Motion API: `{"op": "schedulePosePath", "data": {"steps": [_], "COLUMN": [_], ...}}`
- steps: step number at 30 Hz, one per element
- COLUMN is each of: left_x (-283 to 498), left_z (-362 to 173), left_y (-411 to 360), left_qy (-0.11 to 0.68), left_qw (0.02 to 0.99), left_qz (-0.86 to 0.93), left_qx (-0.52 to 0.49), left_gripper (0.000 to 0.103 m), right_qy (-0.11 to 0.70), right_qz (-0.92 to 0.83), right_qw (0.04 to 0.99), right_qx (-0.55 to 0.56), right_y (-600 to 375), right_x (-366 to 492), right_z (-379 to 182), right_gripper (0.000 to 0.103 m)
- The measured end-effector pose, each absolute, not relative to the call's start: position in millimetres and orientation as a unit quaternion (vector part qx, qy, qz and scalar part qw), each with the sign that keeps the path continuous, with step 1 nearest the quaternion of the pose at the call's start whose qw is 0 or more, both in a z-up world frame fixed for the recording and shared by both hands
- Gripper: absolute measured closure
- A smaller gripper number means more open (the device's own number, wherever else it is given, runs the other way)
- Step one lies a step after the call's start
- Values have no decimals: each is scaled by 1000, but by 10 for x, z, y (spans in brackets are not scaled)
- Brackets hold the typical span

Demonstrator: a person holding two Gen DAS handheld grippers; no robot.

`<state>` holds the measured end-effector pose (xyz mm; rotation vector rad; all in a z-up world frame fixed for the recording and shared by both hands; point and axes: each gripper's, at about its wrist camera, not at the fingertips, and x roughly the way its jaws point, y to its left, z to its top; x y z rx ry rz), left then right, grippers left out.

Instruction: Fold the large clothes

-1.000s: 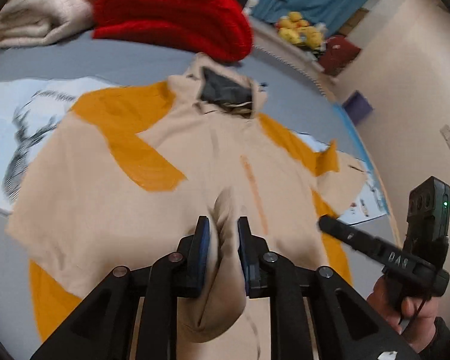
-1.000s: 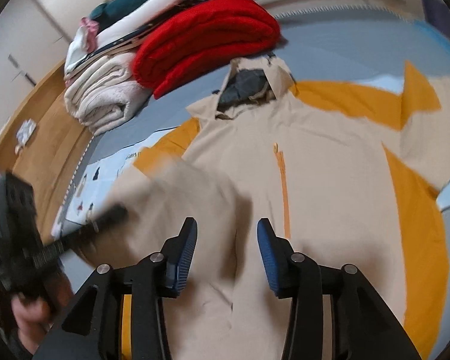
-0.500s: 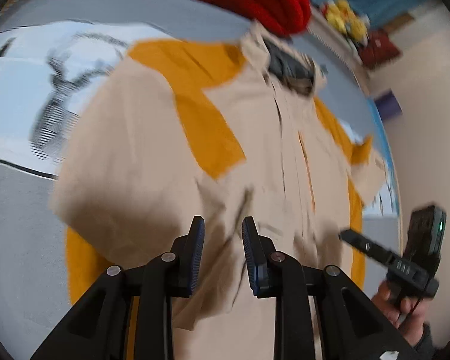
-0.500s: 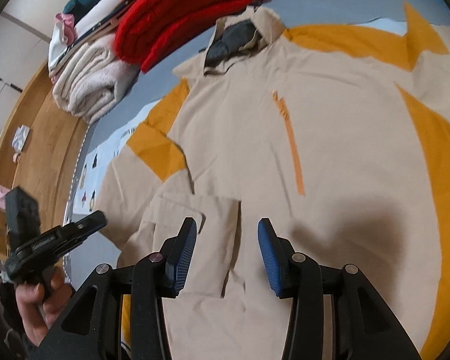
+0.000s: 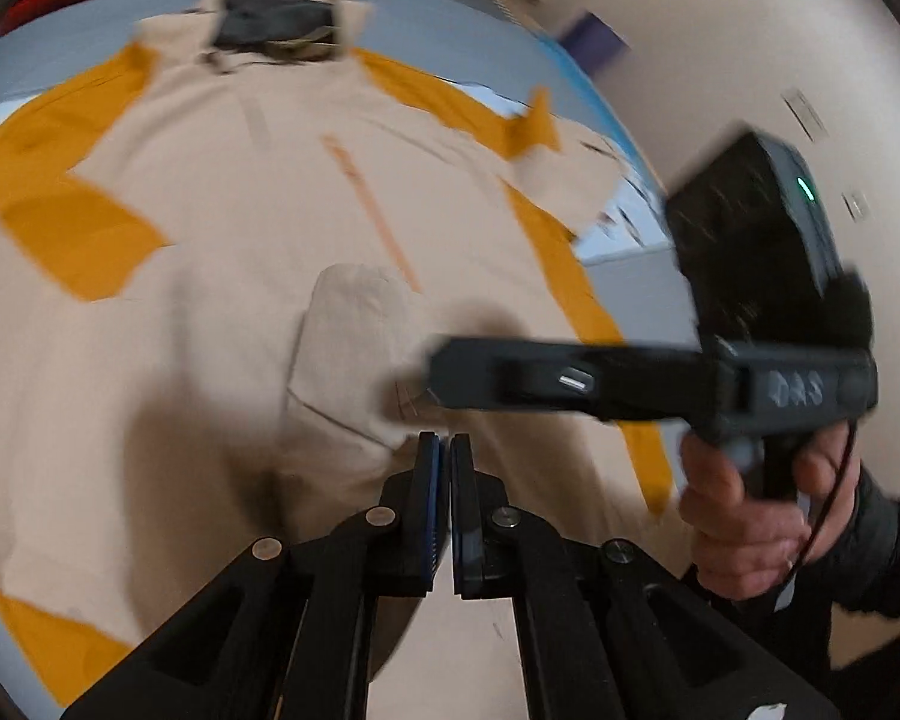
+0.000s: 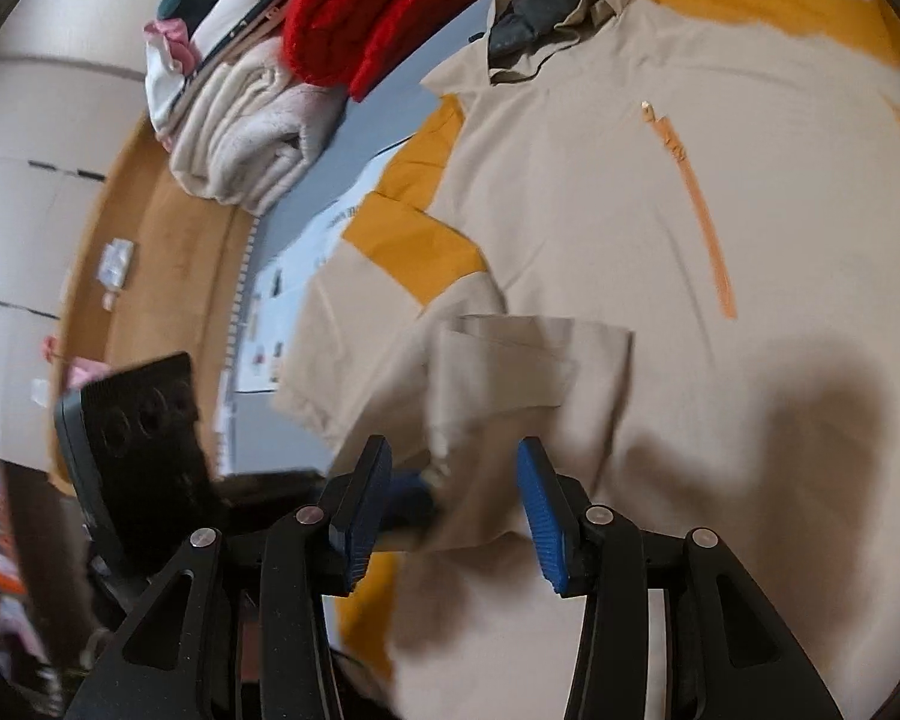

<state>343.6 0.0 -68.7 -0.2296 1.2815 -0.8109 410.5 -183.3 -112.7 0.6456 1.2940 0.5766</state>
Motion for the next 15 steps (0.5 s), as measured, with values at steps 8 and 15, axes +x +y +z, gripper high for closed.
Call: {"op": "schedulePosePath", "data": {"steps": [8,15], "left_x": [3361,3667], "left_z": [-572,-493], "left_y": [-137,645], "left_qy": [568,550], "left_qw": [715,786], "left_qz": [-399,-260], "left_qx": [-86,-110], "left_gripper": [102,78], "right_qy": [620,610], "right_qz": [191,196], "right_qw": [697,704], "right_qx": [306,308], "right_y": [-1952,-1854], "right_x": [4111,4175], "right_z": [-1423,-1427], "right_gripper": [60,68]}}
